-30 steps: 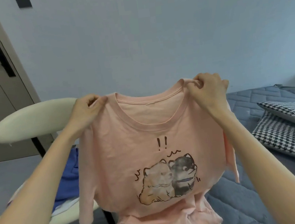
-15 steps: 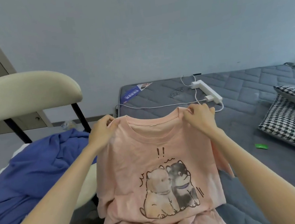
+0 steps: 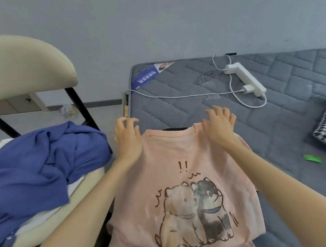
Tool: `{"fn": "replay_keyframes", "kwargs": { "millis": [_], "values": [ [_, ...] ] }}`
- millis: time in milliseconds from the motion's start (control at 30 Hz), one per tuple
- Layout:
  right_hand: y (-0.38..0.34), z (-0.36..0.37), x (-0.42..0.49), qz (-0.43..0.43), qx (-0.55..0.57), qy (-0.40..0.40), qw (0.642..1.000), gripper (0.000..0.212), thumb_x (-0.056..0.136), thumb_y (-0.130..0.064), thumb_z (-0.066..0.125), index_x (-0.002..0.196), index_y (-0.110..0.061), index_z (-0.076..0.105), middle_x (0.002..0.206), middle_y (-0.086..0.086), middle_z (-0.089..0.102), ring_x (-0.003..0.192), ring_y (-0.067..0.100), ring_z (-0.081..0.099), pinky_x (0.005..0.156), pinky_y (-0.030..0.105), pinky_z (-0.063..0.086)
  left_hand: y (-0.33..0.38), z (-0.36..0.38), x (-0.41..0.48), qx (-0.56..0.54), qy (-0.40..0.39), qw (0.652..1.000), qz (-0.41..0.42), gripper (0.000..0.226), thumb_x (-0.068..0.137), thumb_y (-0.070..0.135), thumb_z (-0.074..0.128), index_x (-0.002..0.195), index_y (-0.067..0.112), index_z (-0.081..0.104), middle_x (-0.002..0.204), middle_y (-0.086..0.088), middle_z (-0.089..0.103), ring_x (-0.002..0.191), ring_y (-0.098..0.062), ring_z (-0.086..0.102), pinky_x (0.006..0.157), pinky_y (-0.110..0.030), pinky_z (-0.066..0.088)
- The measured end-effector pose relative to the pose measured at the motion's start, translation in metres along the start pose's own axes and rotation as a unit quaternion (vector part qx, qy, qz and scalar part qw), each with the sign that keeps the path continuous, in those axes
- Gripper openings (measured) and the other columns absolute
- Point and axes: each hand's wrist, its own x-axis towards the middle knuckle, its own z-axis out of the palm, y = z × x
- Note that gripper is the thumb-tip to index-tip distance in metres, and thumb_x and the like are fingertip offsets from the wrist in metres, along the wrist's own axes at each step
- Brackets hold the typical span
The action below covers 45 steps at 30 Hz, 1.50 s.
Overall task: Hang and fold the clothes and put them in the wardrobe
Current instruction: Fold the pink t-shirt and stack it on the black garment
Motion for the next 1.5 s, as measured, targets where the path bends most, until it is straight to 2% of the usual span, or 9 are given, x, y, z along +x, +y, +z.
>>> {"fn": "replay_keyframes", "kwargs": {
  "millis": [167, 433, 567, 667, 833, 1000, 1200, 1367, 1500],
  "values": [
    [-0.021, 0.041, -0.062, -0.113, 0.069, -0.043, 0.990, 0.047, 0.101, -0.026, 0.026, 0.144, -0.008, 0.037, 0.152, 0.010, 0.032, 0.142, 0.029, 0.024, 0.114, 0.046, 0.016, 0.012, 0.040, -0.055, 0.038, -0.130, 0.991, 0.008, 0.047, 0.100, 0.022, 0.037, 0.145, 0.014, 0.029, 0.152, -0.004, 0.027, 0.140, -0.019, 0.024, 0.114, -0.030, 0.015],
    [0.039, 0.079, -0.101, -0.001, 0.085, -0.193, 0.977, 0.051, 0.099, -0.045, 0.006, 0.145, -0.044, -0.016, 0.161, -0.005, -0.009, 0.147, 0.020, -0.015, 0.116, 0.049, -0.013, -0.007, 0.079, -0.107, 0.089, -0.263, 0.961, -0.023, 0.053, 0.101, 0.044, 0.011, 0.134, 0.029, -0.027, 0.142, 0.012, -0.033, 0.143, -0.011, -0.020, 0.115, -0.035, -0.013],
    [0.056, 0.060, -0.104, -0.024, 0.075, -0.194, 0.978, 0.050, 0.104, -0.035, 0.016, 0.153, -0.030, 0.008, 0.160, -0.003, 0.008, 0.148, 0.016, -0.004, 0.116, 0.030, -0.012, -0.001, 0.080, -0.109, 0.114, -0.264, 0.957, -0.031, 0.055, 0.100, 0.046, 0.006, 0.133, 0.026, -0.032, 0.140, 0.007, -0.039, 0.142, -0.016, -0.024, 0.117, -0.042, -0.013],
    [0.069, 0.044, -0.107, -0.009, 0.157, -0.087, 0.984, 0.038, 0.100, -0.026, 0.033, 0.136, -0.028, 0.045, 0.138, -0.006, 0.050, 0.135, 0.019, 0.037, 0.109, 0.032, 0.028, 0.016, 0.081, -0.112, 0.124, -0.255, 0.959, 0.022, 0.063, 0.086, 0.059, -0.011, 0.135, 0.025, -0.033, 0.141, 0.002, -0.042, 0.138, -0.018, -0.032, 0.112, -0.046, -0.017],
    [0.102, 0.033, -0.115, 0.158, 0.129, 0.053, 0.977, 0.037, 0.094, -0.009, 0.038, 0.128, -0.012, 0.051, 0.140, 0.004, 0.043, 0.127, 0.027, 0.031, 0.103, 0.035, 0.030, 0.046, 0.103, -0.123, 0.167, -0.288, 0.939, 0.081, 0.073, 0.078, 0.066, -0.012, 0.143, 0.036, -0.024, 0.141, -0.002, -0.045, 0.138, -0.028, -0.033, 0.108, -0.059, -0.016],
    [0.137, 0.028, -0.122, 0.450, 0.109, 0.004, 0.886, 0.045, 0.095, -0.033, 0.052, 0.130, -0.004, 0.048, 0.139, 0.022, 0.035, 0.125, 0.040, 0.031, 0.102, 0.044, 0.030, 0.051, 0.114, -0.126, 0.205, -0.305, 0.928, 0.057, 0.067, 0.091, 0.066, 0.013, 0.145, 0.041, -0.017, 0.151, -0.002, -0.036, 0.138, -0.031, -0.033, 0.104, -0.070, -0.010],
    [0.155, 0.012, -0.115, 0.379, 0.369, 0.028, 0.848, 0.019, 0.096, -0.022, 0.049, 0.098, -0.009, 0.062, 0.098, 0.005, 0.059, 0.093, 0.020, 0.050, 0.070, 0.028, 0.038, 0.052, 0.110, -0.125, 0.203, -0.326, 0.922, 0.051, 0.067, 0.090, 0.068, 0.013, 0.145, 0.043, -0.016, 0.150, 0.001, -0.037, 0.137, -0.030, -0.034, 0.103, -0.071, -0.008],
    [0.169, -0.033, -0.083, 0.387, 0.428, 0.117, 0.808, 0.013, 0.090, -0.022, 0.057, 0.091, -0.010, 0.063, 0.096, 0.006, 0.064, 0.089, 0.021, 0.059, 0.070, 0.031, 0.048, 0.054, 0.107, -0.124, 0.207, -0.342, 0.915, 0.050, 0.069, 0.088, 0.071, 0.013, 0.145, 0.044, -0.016, 0.150, 0.001, -0.038, 0.137, -0.030, -0.035, 0.102, -0.072, -0.006],
    [0.189, -0.067, -0.056, 0.361, 0.343, 0.158, 0.853, 0.012, 0.082, -0.023, 0.066, 0.089, -0.014, 0.069, 0.098, 0.004, 0.068, 0.097, 0.020, 0.059, 0.086, 0.030, 0.046, 0.056, 0.105, -0.124, 0.218, -0.347, 0.911, 0.049, 0.070, 0.087, 0.072, 0.013, 0.145, 0.044, -0.017, 0.150, 0.000, -0.038, 0.137, -0.031, -0.034, 0.103, -0.072, -0.003]
  ]
}}
